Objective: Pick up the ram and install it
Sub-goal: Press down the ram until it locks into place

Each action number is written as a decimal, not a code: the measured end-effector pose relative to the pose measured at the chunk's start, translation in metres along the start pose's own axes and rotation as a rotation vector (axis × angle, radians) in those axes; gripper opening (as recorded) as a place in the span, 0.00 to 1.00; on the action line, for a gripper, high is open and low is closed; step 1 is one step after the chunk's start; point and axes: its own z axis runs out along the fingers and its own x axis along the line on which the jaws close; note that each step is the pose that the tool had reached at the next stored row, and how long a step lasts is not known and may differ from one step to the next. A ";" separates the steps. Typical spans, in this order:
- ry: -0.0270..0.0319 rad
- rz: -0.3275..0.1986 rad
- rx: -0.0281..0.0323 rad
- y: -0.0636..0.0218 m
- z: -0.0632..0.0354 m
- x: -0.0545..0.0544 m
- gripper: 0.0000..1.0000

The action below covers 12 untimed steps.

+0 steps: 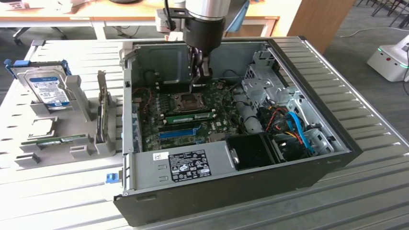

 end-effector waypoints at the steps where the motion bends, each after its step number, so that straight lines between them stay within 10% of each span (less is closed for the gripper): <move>1: 0.0000 0.000 0.0000 -0.0012 -0.0001 0.000 0.10; 5: -0.0011 -0.001 0.0004 -0.0023 -0.0001 0.000 0.10; 12: -0.0315 -0.003 0.0039 -0.0023 -0.0001 0.000 0.10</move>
